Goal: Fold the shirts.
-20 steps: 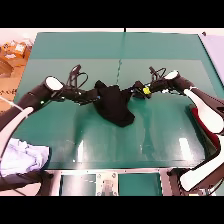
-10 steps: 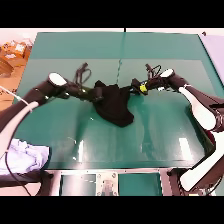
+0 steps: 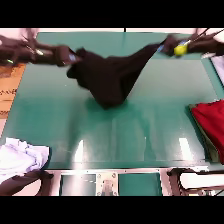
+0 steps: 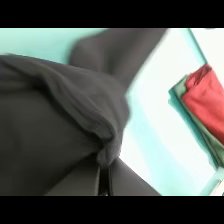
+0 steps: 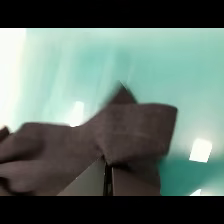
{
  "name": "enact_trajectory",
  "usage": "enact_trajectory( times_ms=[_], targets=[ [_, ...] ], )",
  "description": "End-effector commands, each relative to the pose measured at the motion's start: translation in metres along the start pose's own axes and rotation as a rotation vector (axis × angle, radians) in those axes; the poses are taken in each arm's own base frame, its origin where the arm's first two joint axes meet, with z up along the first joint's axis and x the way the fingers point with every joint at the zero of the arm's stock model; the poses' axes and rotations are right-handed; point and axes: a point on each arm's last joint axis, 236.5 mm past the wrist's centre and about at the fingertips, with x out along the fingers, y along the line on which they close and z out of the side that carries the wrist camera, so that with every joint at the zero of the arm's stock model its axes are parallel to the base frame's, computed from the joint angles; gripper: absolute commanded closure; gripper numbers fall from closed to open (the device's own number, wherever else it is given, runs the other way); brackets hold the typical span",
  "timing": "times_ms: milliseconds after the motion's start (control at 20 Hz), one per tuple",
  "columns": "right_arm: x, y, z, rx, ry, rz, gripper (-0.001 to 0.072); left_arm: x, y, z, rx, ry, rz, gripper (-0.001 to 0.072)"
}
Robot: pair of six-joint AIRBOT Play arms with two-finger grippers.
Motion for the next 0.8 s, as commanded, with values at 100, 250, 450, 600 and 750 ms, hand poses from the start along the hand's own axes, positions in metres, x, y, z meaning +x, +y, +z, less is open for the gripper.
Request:
enact_trajectory(
  times_ms=[100, 250, 450, 600, 750],
  targets=[
    [-0.183, 0.128, 0.032, -0.278, -0.365, -0.044, 0.0691, -0.101, -0.079, 0.052, 0.247, -0.159, 0.058, 0.0684],
    [-0.249, 0.162, 0.023, -0.345, -0.515, -0.112, 0.0691, -0.144, -0.101, 0.074, 0.361, -0.249, 0.149, 0.0684],
    [-0.283, 0.166, 0.017, -0.326, -0.597, -0.193, 0.069, -0.179, -0.08, 0.104, 0.386, -0.363, 0.342, 0.0684],
    [-0.27, 0.145, 0.011, -0.269, -0.545, -0.209, 0.069, -0.157, -0.035, 0.108, 0.356, -0.297, 0.424, 0.0684],
    [-0.228, 0.082, -0.009, -0.112, -0.424, -0.216, 0.0689, -0.091, 0.024, 0.099, 0.304, -0.147, 0.412, 0.0684]
  ],
)
